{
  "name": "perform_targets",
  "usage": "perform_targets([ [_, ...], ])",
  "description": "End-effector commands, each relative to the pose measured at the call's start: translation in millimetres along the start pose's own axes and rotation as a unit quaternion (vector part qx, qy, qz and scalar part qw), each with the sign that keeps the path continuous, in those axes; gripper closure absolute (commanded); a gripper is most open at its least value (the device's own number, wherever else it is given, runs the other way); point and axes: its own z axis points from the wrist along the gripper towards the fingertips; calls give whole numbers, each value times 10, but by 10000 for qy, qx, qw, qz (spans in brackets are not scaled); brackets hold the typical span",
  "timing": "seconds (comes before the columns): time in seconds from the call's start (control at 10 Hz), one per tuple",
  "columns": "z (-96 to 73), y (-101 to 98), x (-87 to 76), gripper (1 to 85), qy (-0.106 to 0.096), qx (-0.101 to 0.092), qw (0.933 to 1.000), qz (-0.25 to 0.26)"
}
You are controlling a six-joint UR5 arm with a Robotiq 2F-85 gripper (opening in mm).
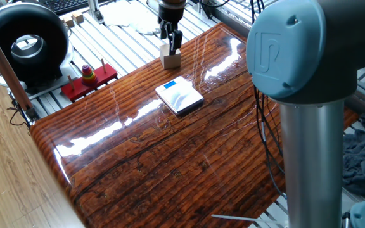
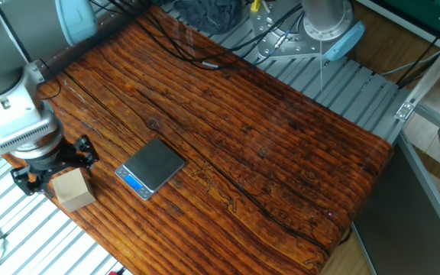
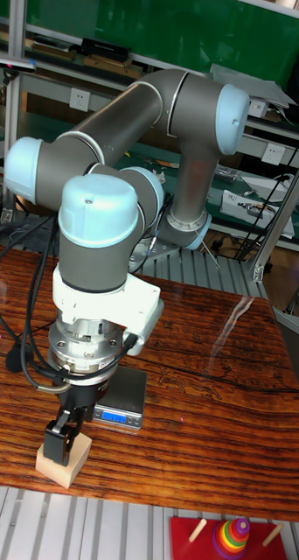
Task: Place the block on the scale
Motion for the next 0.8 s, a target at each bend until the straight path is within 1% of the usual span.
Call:
perform_targets([
  [0.0,-17,-101,60,120,72,171,9998,76],
  [0.2,9,-71,81,117,11,109,9998,160],
  [0.7,190,-15,166,107,-24,47,9997,219],
])
